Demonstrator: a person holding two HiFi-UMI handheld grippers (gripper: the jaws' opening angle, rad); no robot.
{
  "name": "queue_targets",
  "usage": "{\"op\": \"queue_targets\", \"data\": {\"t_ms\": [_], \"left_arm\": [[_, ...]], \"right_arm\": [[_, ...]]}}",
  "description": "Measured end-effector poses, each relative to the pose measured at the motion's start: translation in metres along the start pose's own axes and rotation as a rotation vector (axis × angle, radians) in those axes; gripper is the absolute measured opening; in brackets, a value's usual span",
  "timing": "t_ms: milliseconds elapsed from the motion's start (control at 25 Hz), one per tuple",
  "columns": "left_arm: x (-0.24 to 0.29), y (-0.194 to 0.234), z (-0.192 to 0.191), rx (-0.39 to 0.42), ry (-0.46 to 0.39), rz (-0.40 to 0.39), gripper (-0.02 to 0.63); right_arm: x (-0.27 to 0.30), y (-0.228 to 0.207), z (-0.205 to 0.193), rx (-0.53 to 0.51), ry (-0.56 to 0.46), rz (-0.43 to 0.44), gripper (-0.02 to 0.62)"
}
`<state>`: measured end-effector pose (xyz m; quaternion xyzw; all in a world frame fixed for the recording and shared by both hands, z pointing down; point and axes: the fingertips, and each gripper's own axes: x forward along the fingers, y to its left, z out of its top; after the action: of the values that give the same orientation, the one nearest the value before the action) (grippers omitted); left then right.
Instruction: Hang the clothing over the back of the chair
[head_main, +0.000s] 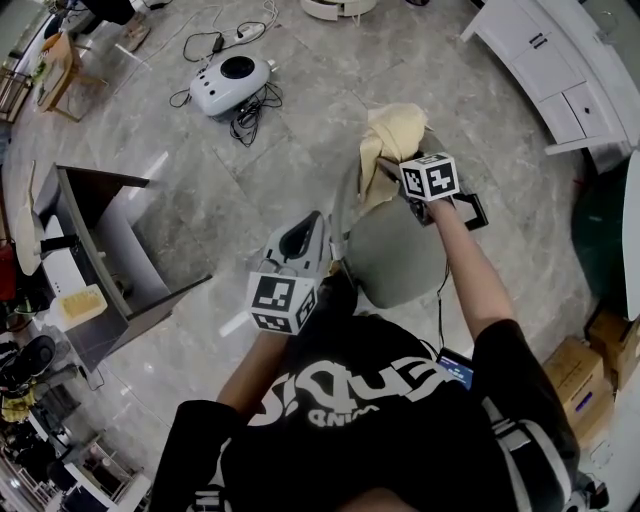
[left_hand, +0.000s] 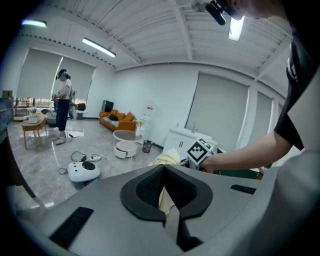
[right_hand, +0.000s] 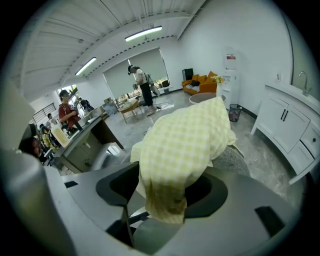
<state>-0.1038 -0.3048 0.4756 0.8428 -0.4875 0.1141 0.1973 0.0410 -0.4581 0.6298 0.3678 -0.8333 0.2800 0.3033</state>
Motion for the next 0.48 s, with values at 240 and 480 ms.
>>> {"op": "queue_targets", "data": {"t_ms": [240,480], "left_arm": [[-0.005,-0.006,-0.001,0.002,-0.002,-0.003,0.014],[-0.01,-0.012,-0.002,0.004,-0.006,-0.006,0.014]], "right_arm": [[-0.001,-0.001,-0.021,0.027,0.024,-0.031,0.244],[-0.007,-0.001,-0.037,0.054,0.011,-0.079,0.245]]}}
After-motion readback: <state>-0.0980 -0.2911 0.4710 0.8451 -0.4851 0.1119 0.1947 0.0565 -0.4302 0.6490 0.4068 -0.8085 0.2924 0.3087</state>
